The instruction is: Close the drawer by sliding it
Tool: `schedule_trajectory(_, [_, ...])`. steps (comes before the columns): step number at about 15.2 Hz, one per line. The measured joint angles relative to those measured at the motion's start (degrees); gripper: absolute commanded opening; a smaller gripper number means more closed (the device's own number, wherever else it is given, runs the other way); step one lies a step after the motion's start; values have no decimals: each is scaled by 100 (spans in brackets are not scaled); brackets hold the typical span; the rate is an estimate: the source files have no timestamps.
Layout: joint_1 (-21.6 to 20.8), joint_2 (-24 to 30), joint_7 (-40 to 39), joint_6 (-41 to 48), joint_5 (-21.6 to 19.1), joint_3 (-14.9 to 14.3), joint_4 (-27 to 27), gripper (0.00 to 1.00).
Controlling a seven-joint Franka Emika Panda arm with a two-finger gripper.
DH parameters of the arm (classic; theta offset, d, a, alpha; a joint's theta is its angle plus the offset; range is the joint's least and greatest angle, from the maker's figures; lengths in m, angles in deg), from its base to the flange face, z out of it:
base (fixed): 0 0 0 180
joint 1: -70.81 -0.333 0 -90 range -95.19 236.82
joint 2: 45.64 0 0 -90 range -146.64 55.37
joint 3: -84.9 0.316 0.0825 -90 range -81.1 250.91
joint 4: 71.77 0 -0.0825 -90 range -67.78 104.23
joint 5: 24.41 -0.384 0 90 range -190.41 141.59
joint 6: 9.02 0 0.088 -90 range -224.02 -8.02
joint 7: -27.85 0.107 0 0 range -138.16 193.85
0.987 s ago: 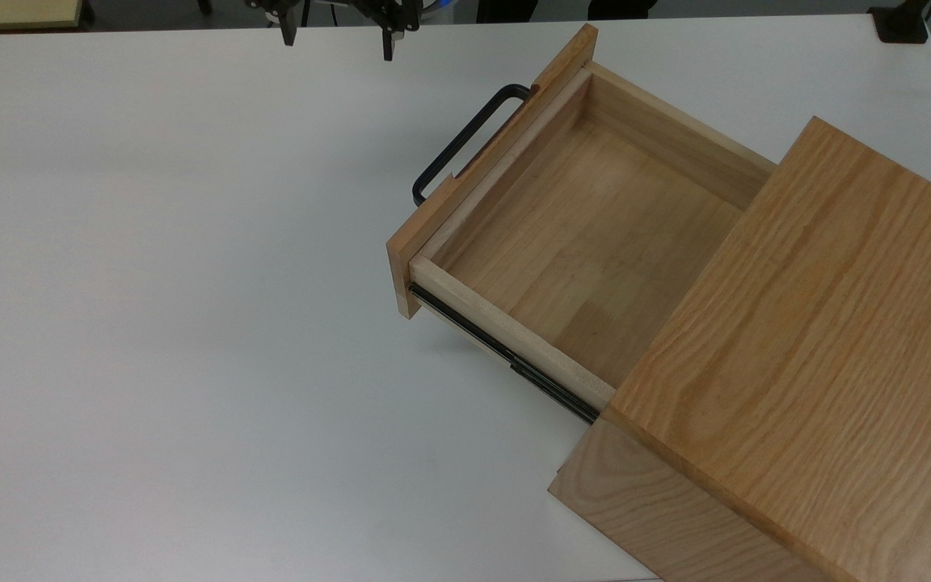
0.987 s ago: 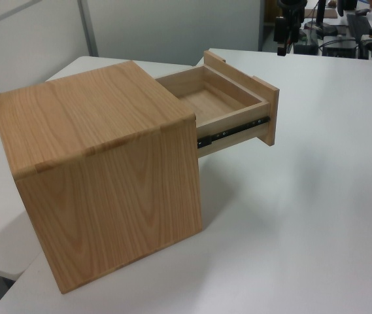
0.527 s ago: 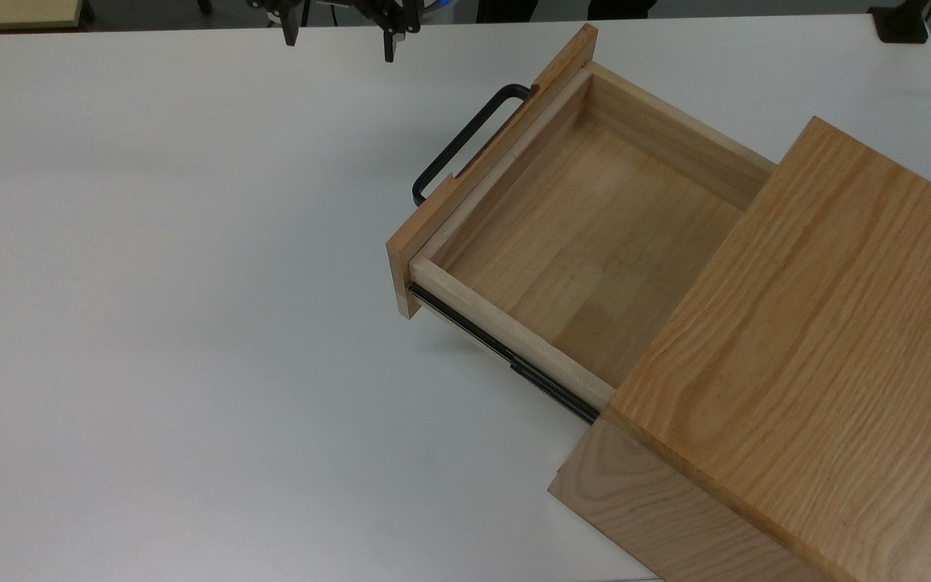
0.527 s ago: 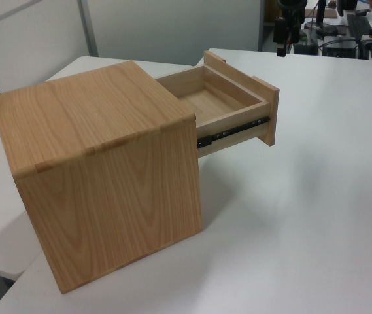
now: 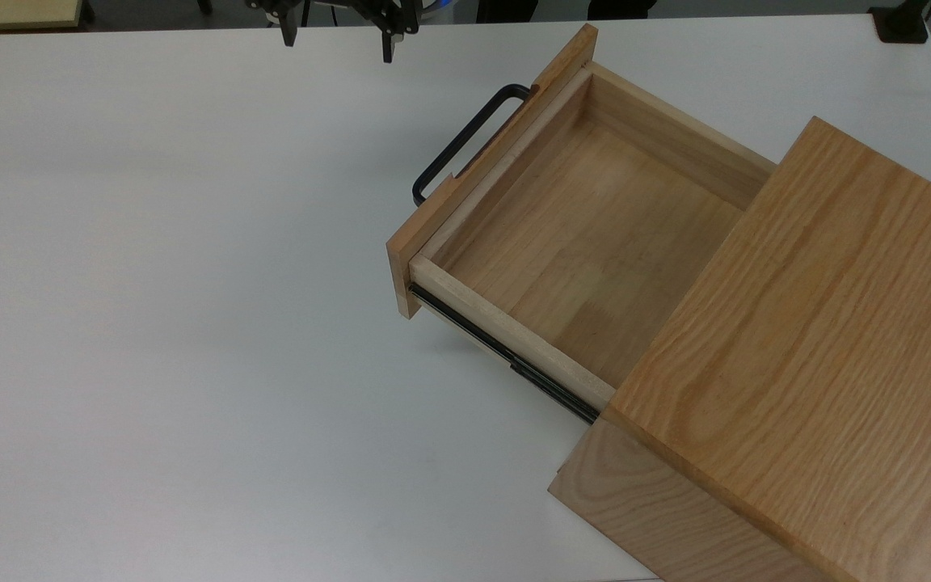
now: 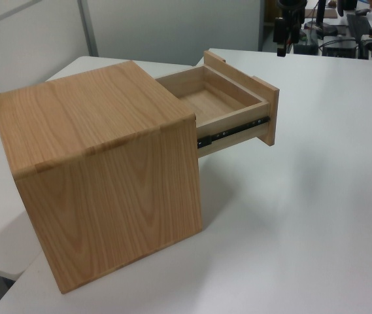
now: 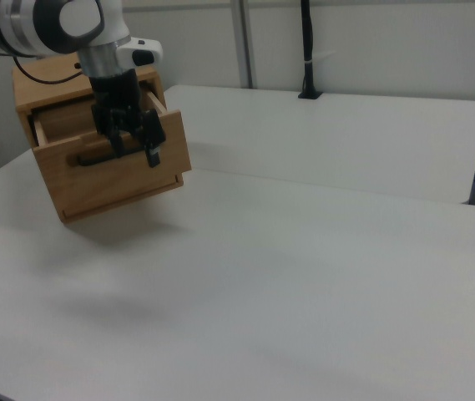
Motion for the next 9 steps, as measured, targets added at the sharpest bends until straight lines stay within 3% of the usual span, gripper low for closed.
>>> schedule_trajectory(3, [3, 0, 0, 0, 0, -2, 0, 100])
schedule_trajectory(4, [4, 0, 0, 0, 0, -2, 0, 92])
schedule_trajectory(5, [4, 0, 0, 0, 0, -3, 0, 75])
schedule_trajectory(6, [5, 0, 0, -1, 0, -3, 0, 47])
schedule_trajectory(9, [5, -2, -155, -9, 0, -3, -1, 6])
